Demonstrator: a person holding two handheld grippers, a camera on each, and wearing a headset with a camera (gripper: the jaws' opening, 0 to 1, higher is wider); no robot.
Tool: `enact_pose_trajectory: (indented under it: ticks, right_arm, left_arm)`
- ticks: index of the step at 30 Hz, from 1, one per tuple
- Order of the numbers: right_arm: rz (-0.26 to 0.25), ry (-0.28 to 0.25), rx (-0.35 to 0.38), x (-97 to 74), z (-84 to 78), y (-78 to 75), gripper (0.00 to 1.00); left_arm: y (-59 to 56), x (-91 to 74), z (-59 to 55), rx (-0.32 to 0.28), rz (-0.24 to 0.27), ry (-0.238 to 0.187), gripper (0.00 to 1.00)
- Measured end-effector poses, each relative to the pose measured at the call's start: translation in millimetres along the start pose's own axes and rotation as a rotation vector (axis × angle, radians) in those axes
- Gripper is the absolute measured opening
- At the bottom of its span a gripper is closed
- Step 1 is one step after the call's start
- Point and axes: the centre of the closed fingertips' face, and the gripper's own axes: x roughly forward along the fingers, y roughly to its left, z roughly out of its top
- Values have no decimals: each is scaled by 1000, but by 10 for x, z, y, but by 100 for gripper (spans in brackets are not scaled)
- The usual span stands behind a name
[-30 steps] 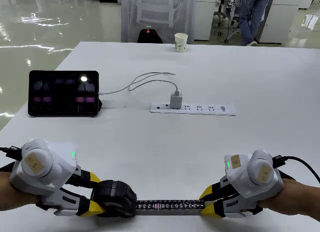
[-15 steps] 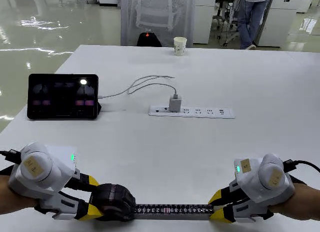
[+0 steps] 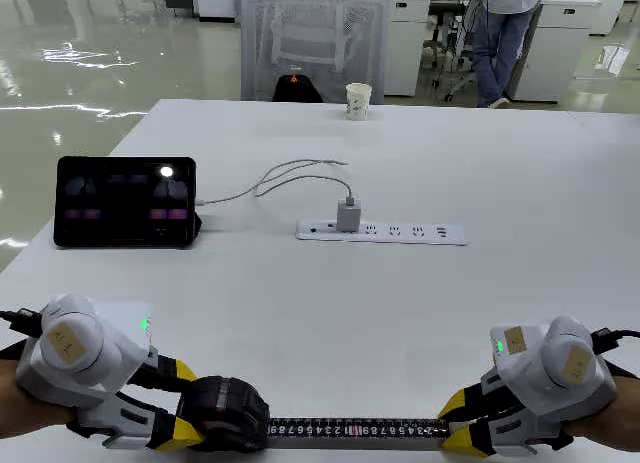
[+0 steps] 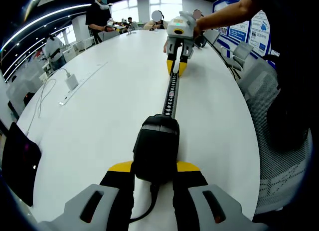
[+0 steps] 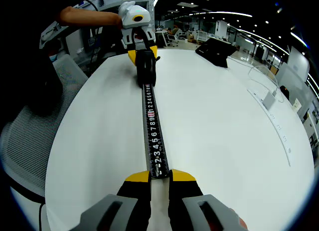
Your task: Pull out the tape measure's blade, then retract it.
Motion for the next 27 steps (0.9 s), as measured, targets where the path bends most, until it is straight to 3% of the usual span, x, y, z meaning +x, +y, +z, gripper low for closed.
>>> enact_pose_trajectory:
  ticks: [16, 27]
  right_arm:
    - [-21, 30, 21, -189, -226, -35, 8]
    - [-14, 50, 20, -176, -226, -20, 9]
  left_arm:
    - [12, 4, -10, 0, 0, 4, 23]
    - [11, 9, -6, 7, 3, 22, 24]
